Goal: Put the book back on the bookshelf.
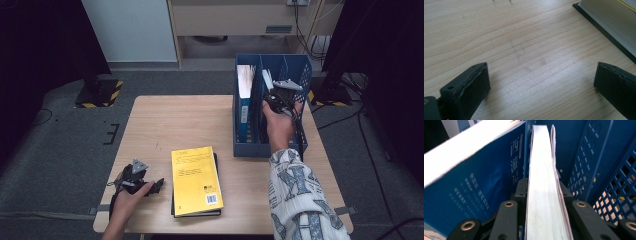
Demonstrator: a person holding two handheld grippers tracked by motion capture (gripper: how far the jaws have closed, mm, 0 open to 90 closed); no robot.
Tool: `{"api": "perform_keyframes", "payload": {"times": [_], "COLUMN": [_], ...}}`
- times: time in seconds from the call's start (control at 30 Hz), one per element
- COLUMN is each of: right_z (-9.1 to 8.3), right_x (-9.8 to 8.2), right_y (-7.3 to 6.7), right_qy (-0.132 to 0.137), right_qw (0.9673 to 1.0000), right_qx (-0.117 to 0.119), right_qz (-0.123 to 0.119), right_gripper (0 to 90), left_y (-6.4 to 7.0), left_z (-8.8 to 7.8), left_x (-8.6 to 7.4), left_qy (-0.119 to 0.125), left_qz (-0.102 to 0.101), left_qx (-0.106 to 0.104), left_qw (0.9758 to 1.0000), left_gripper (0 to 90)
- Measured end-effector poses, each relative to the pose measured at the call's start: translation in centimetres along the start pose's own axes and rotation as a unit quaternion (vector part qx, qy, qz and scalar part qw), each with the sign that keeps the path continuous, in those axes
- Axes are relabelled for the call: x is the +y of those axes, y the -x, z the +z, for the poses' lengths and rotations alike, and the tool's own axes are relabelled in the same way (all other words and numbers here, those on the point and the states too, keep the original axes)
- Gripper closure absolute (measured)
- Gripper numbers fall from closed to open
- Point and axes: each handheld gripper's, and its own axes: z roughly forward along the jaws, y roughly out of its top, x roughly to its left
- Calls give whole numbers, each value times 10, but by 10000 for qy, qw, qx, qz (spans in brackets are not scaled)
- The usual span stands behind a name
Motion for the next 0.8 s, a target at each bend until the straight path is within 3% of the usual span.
{"api": "perform_keyframes", "payload": {"times": [0.27,0.8], "right_z": [-3,3], "right_x": [10,9], "right_y": [0,0], "right_qy": [30,-86], "right_qw": [9999,9999], "right_qx": [-22,28], "right_qz": [-116,-48], "right_gripper": [701,694], "left_y": [0,0], "left_z": [0,0], "left_x": [0,1], "left_qy": [4,2], "left_qz": [24,31], "left_qx": [0,-5], "left_qw": [10000,10000], "left_gripper": [0,0]}}
